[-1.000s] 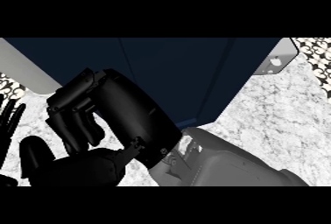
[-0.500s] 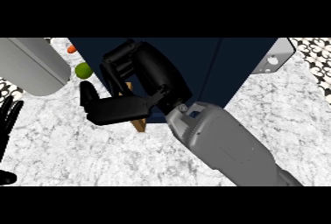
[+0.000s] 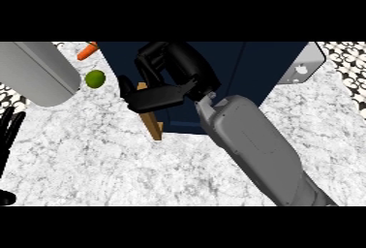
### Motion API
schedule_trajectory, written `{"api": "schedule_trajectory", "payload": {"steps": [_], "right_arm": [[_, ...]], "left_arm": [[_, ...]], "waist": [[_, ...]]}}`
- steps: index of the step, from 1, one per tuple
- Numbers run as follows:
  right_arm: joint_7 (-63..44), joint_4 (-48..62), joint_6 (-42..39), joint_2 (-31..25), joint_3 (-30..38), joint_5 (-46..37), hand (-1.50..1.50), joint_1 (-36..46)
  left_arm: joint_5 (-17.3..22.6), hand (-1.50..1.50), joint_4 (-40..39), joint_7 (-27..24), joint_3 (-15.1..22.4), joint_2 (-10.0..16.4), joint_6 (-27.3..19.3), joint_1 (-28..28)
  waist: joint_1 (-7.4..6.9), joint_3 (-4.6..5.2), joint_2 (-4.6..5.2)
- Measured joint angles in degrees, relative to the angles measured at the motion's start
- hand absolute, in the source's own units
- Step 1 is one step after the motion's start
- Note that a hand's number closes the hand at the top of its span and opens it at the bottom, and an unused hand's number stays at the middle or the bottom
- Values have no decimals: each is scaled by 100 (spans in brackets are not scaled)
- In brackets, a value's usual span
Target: Pick up the wine, place it into the cabinet and close the cabinet
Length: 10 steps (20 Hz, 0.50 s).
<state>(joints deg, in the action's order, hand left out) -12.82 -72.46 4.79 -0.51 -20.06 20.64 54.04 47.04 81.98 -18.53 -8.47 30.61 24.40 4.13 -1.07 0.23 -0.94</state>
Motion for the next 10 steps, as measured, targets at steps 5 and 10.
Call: {"api": "schedule_trajectory", "payload": {"steps": [5,10], "right_arm": [[405,295,-468,-53,56,-40,150,56],[643,544,-714,-73,106,-85,150,157]], "left_arm": [[-10,-150,8,64,-43,0,44,-54],[-45,-150,5,105,-1,-54,55,-149]], "waist": [[-47,38,-52],[-75,51,-69]]}}
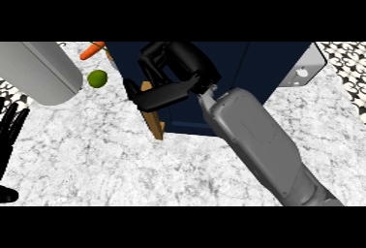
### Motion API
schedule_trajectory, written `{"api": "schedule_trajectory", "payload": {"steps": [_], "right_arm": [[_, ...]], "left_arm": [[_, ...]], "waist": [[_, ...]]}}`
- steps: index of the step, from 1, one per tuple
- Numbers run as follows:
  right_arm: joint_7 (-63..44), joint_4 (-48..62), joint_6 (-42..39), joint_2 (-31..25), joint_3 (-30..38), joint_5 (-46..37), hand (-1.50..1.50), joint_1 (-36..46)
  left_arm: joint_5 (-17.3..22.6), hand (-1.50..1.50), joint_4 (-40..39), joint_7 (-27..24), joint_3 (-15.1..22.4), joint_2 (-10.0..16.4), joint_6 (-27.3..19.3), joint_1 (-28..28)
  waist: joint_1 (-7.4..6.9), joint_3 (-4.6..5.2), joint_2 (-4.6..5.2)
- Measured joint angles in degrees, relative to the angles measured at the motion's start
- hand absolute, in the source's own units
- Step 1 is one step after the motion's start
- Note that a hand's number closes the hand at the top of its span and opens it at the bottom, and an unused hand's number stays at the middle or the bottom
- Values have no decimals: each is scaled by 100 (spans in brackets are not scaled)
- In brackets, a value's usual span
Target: Pick up the wine, place it into the cabinet and close the cabinet
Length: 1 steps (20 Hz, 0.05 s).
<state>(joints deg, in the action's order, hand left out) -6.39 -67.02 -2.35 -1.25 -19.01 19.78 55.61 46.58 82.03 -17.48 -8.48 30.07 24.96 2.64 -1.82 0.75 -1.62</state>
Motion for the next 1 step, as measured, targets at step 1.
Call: {"api": "schedule_trajectory", "payload": {"steps": [1], "right_arm": [[83,47,-3,16,4,-40,150,7]], "left_arm": [[14,-150,9,31,-1,3,-10,-36]], "waist": [[-1,-2,-7]]}}
